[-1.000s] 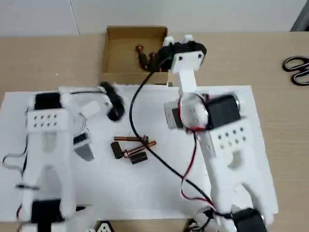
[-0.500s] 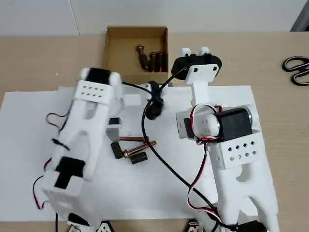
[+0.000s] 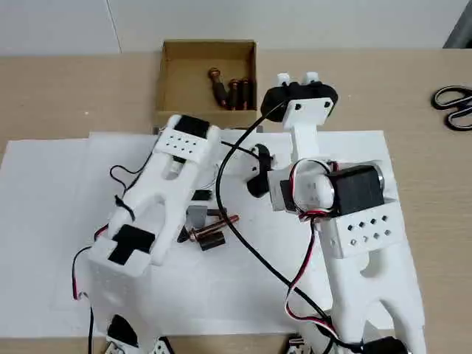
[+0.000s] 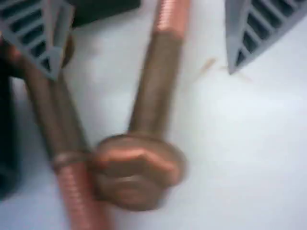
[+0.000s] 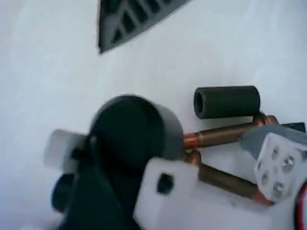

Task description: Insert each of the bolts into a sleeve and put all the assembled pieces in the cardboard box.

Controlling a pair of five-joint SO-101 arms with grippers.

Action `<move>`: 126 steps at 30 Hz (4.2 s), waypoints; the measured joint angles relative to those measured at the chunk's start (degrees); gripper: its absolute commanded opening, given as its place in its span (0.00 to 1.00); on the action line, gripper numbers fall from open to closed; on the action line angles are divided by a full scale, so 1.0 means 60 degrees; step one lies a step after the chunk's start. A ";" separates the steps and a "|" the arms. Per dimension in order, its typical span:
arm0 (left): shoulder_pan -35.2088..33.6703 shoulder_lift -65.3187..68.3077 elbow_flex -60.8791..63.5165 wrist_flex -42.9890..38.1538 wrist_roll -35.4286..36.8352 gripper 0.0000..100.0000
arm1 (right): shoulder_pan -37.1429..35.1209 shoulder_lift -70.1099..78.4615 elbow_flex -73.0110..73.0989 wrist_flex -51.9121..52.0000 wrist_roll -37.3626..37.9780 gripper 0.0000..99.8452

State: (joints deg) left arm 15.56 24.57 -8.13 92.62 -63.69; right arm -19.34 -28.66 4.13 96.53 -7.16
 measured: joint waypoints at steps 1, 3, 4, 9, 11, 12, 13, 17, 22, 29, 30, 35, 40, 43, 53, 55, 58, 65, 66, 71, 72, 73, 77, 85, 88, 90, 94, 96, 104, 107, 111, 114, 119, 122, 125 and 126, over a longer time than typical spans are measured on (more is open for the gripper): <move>-0.0029 0.0000 0.0000 -0.0132 0.0000 0.13 | 0.0000 0.0000 0.0000 0.0000 0.0000 0.37; -0.0029 0.0015 0.0000 -0.0322 0.0000 0.06 | 0.0000 0.0000 0.0000 0.0000 0.0000 0.37; -0.0015 0.0103 0.0000 -0.0381 0.0000 0.04 | 0.0000 0.0000 0.0000 0.0000 0.0000 0.37; -0.0059 0.0821 -0.0029 -0.0469 0.0015 0.02 | 0.0000 0.0000 0.0000 0.0000 0.0000 0.37; -0.0059 0.0938 -0.0103 -0.0454 0.0015 0.02 | 0.0000 0.0000 0.0000 0.0000 0.0000 0.37; -0.0059 0.1011 -0.0147 -0.0425 0.0029 0.02 | 0.0000 0.0000 0.0000 0.0000 0.0000 0.37; -0.0059 0.1040 -0.0176 -0.0410 0.0147 0.02 | 0.0000 0.0000 0.0000 0.0000 0.0000 0.37; -0.0059 0.1070 -0.0190 -0.0410 0.0366 0.00 | 0.0000 0.0000 0.0000 0.0000 0.0000 0.37; -0.0103 0.1070 -0.0689 0.0147 0.0527 0.00 | 0.0000 0.0000 0.0000 0.0000 0.0000 0.37; -0.0982 -0.0791 -0.2857 0.0967 0.2095 0.00 | -0.0586 0.0000 0.0190 0.0000 -0.0015 0.37; -0.1172 -0.1245 -0.3136 0.0996 0.2403 0.00 | -0.0938 0.0000 0.0396 0.0000 0.0000 0.37; -0.2564 -0.2784 -0.4015 0.1026 0.5436 0.00 | -0.3092 0.0645 0.1641 0.0000 0.1011 0.37; -0.5729 -0.2974 -0.4044 0.0806 0.9919 0.01 | -0.4557 0.1392 0.2608 -0.0015 0.3590 0.37; -0.7810 -0.2989 -0.3912 0.1026 1.2132 0.01 | -0.4484 0.1670 0.2623 -0.0015 0.5949 0.37; -1.2220 -0.3062 -0.1729 0.1070 1.2689 0.01 | -0.4059 0.2872 0.2623 -0.0777 1.1780 0.37; -1.2586 -0.3062 -0.1685 0.1084 1.2615 0.01 | -0.4059 0.3150 0.2623 -0.1392 1.1985 0.37; -1.2806 -0.3062 -0.1685 0.1084 1.2615 0.01 | -0.4308 0.3604 0.2549 -0.2198 1.2088 0.37; -1.2835 -0.3062 -0.1685 0.1084 1.2615 0.01 | -0.4908 0.4791 0.1817 -0.2491 1.2117 0.37; -1.2835 -0.3062 -0.1685 0.1084 1.2615 0.01 | -0.5026 0.4952 0.1802 -0.2491 1.2117 0.37; -1.2850 -0.3062 -0.1685 0.1084 1.2615 0.01 | -0.5495 0.5158 0.1802 -0.1465 1.2117 0.37; -1.2850 -0.3062 -0.1685 0.1084 1.2615 0.01 | -0.5582 0.5172 0.1802 -0.1158 1.2117 0.36; -1.2850 -0.3062 -0.1685 0.1084 1.2615 0.01 | -0.5670 0.5172 0.1802 -0.0908 1.2117 0.34; -1.2850 -0.3062 -0.1656 0.1084 1.2615 0.01 | -0.5758 0.4938 0.1802 -0.0645 1.2117 0.25; -1.2850 -0.3062 -0.1187 0.1084 1.2615 0.01 | -0.5788 0.5099 0.1802 -0.0967 1.2117 0.11; -1.2850 -0.3062 -0.0908 0.1084 1.2557 0.01 | -0.5788 0.5260 0.1788 -0.1275 1.2117 0.11; -1.2850 -0.3062 -0.0864 0.1099 1.2337 0.01 | -0.5788 0.5260 0.1758 -0.1553 1.2117 0.11; -1.2850 -0.3062 -0.0864 0.1099 1.2234 0.01 | -0.5685 0.5216 0.1744 -0.1641 1.2117 0.12; -1.2850 -0.3062 -0.0864 0.1099 1.2234 0.01 | -0.5641 0.4996 0.1744 -0.1641 1.2117 0.12; -1.2850 -0.3062 -0.0864 0.1099 1.2234 0.01 | -0.5436 0.4425 0.1744 -0.1788 1.2117 0.12; -1.2850 -0.3062 -0.0864 0.1099 1.2234 0.01 | -0.5348 0.4440 0.1744 -0.1963 1.2117 0.12; -1.2850 -0.3062 -0.0864 0.1099 1.2234 0.01 | -0.5128 0.4747 0.1744 -0.2198 1.2117 0.14; -1.2850 -0.3062 -0.0864 0.1099 1.2234 0.01 | -0.5040 0.4864 0.1744 -0.2286 1.2117 0.21; -1.2850 -0.3062 -0.0864 0.1099 1.2234 0.01 | -0.5040 0.4879 0.1744 -0.2286 1.2117 0.23; -1.2718 -0.3062 -0.0864 0.1099 1.2234 0.01 | -0.5040 0.4938 0.1744 -0.2344 1.2117 0.23; -1.2615 -0.3062 -0.0864 0.1099 1.2234 0.01 | -0.5026 0.4938 0.1744 -0.2403 1.2117 0.23; -1.2586 -0.3062 -0.0864 0.1099 1.2234 0.01 | -0.5026 0.4967 0.1744 -0.2520 1.2117 0.23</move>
State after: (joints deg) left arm -59.96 6.20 -13.32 99.21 9.71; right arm -49.49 1.14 14.59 81.41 65.54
